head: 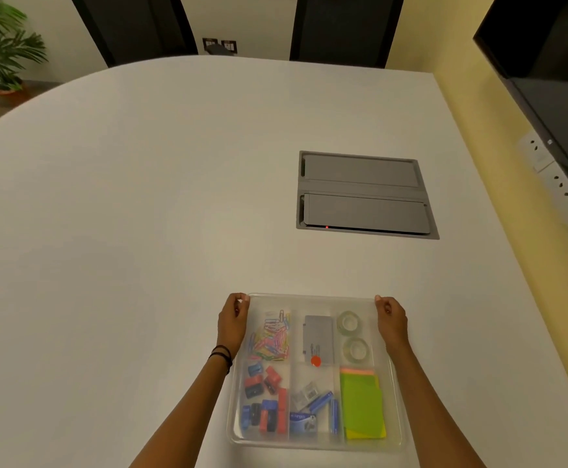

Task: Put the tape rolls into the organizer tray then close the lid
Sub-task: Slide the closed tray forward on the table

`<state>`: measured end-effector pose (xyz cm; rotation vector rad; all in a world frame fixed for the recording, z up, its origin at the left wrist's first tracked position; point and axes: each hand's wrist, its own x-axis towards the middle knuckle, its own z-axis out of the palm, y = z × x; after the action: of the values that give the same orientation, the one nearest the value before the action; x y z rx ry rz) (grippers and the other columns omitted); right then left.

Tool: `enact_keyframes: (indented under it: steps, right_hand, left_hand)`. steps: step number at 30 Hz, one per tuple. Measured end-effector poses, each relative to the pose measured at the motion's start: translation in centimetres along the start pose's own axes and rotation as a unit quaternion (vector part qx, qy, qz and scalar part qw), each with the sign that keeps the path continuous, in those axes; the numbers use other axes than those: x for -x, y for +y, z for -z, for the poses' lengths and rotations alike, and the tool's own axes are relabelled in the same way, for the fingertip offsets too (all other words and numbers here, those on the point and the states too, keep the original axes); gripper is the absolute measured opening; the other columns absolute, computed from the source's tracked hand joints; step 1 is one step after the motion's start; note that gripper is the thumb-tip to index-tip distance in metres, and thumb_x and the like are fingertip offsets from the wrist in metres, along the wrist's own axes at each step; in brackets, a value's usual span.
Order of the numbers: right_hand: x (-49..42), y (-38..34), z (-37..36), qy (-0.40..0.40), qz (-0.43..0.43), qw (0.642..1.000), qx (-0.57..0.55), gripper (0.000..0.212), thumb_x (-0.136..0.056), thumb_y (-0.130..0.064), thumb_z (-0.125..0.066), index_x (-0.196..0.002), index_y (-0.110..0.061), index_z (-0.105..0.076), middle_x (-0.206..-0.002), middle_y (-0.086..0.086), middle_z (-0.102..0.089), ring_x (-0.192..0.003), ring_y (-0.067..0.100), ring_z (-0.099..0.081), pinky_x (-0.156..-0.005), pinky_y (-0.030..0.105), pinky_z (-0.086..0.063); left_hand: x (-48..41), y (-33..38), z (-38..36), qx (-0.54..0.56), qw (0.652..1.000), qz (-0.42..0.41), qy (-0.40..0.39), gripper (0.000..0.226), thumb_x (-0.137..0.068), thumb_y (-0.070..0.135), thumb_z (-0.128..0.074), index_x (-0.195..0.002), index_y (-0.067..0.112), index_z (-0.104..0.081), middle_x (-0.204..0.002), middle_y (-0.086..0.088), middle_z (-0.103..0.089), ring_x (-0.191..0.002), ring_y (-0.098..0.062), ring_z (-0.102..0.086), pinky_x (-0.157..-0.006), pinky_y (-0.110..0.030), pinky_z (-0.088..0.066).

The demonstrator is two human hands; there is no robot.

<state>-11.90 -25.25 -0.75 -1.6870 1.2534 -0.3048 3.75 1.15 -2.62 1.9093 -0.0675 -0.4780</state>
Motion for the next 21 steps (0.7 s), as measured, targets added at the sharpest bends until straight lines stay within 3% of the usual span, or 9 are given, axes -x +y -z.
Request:
enact_keyframes:
  steps: [3,7,12,16,21]
  right_hand:
    - [-0.4,0.0,0.0,-0.014,-0.039,0.997,-0.062,0.025,-0.096,-0.020,-0.050,-0.077,-0.004,-0.052,-0.062,0.002,-0.035,-0.056,0.011,-0.029,-0.052,0.026,-0.026]
    - [-0.6,-0.2,0.2,-0.026,-0.052,0.994,-0.090,0.022,-0.096,-0.018,-0.050,-0.079,-0.004,-0.053,-0.066,0.003,-0.034,-0.057,0.011,-0.027,-0.053,0.026,-0.026]
    - [-0.9,0.1,0.2,-0.035,-0.079,0.992,-0.095,0.022,-0.096,-0.022,-0.051,-0.085,-0.004,-0.059,-0.068,0.002,-0.039,-0.058,0.011,-0.031,-0.055,0.025,-0.030]
    - [-1.4,0.4,0.0,-0.027,-0.084,0.992,-0.091,0.039,-0.096,-0.022,-0.051,-0.093,0.016,-0.058,-0.073,0.004,-0.040,-0.059,0.011,-0.030,-0.054,0.026,-0.029]
    - [-0.5,0.2,-0.3,0.001,-0.071,0.991,-0.112,0.026,-0.094,-0.023,-0.054,-0.081,-0.001,-0.060,-0.063,0.003,-0.037,-0.056,0.012,-0.029,-0.052,0.025,-0.028]
  left_hand:
    - [-0.7,0.1,0.2,0.009,1.000,0.012,-0.017,0.016,-0.098,0.022,-0.047,-0.096,0.010,-0.058,-0.090,-0.005,-0.060,-0.078,-0.016,-0.052,-0.068,-0.019,-0.043]
    - [-1.4,0.0,0.5,0.006,0.999,0.028,-0.045,0.021,-0.098,0.024,-0.047,-0.101,0.007,-0.059,-0.097,-0.007,-0.062,-0.085,-0.019,-0.053,-0.078,-0.030,-0.044]
    - [-1.6,0.1,0.7,0.015,0.997,0.038,-0.058,0.021,-0.098,0.023,-0.047,-0.099,0.006,-0.059,-0.095,-0.005,-0.060,-0.083,-0.017,-0.051,-0.074,-0.026,-0.043]
    - [-1.7,0.4,0.7,0.005,0.997,0.043,-0.071,0.023,-0.099,0.022,-0.045,-0.100,0.003,-0.058,-0.096,-0.007,-0.059,-0.085,-0.018,-0.050,-0.077,-0.030,-0.042]
    - [-1.1,0.3,0.4,0.012,0.998,0.047,-0.034,0.019,-0.098,0.023,-0.048,-0.097,0.007,-0.058,-0.091,-0.007,-0.058,-0.081,-0.018,-0.049,-0.072,-0.026,-0.043]
